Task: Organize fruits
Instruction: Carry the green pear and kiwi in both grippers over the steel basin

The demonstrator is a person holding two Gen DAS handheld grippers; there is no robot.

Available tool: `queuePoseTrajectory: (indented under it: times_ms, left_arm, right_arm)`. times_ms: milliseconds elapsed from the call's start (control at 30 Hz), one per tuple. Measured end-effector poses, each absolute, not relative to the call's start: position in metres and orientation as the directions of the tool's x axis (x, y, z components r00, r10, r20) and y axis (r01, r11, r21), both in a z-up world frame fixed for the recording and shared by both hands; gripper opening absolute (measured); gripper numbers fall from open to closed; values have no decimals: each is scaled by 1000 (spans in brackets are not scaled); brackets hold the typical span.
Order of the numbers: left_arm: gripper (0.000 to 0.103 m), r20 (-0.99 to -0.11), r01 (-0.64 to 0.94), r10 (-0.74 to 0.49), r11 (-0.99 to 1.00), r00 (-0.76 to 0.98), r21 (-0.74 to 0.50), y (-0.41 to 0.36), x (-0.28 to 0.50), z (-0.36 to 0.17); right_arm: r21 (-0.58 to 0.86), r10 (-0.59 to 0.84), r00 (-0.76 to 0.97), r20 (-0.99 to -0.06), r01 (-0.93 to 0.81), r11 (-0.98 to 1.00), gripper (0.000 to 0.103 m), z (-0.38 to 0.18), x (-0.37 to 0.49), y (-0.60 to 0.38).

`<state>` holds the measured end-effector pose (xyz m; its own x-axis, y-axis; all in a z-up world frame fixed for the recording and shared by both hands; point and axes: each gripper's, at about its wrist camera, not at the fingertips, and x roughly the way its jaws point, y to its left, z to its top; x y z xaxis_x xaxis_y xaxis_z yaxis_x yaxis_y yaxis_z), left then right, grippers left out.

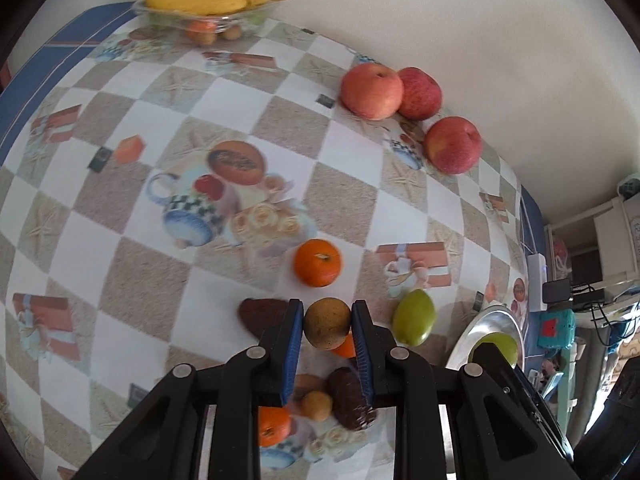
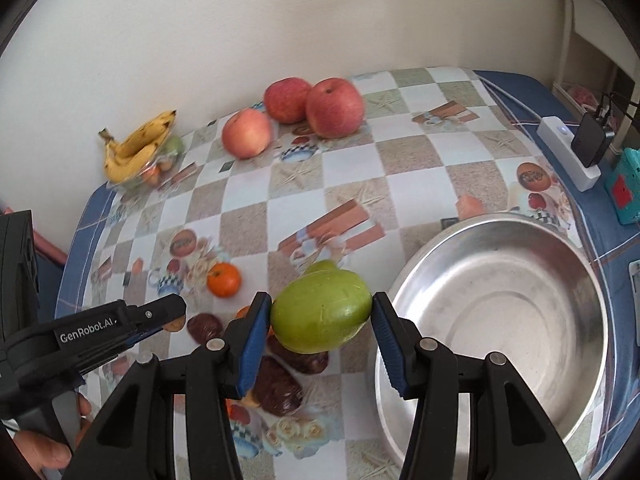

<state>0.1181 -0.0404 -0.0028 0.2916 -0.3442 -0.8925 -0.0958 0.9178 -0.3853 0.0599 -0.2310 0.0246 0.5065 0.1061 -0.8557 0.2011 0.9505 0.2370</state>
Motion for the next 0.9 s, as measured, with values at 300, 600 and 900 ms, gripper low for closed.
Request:
queuePoseTrajectory:
  times_ms: [300,600,900]
  left_arm:
    - [26,-895,70,-361,932,263,-355,-109,111,-5]
    - [26,-896,218,-385,915,222,-340,-161,86,-4]
    - [27,-902,328,-387,891,191,-313,-198,66,-7]
  right_arm:
    - [176,0,499,-867,305,936,53,26,51,-280]
    - [169,-44,462,-886,408,897,53,15,32,-327]
    - [176,-52,434,-899,469,865,53,2,16,-357]
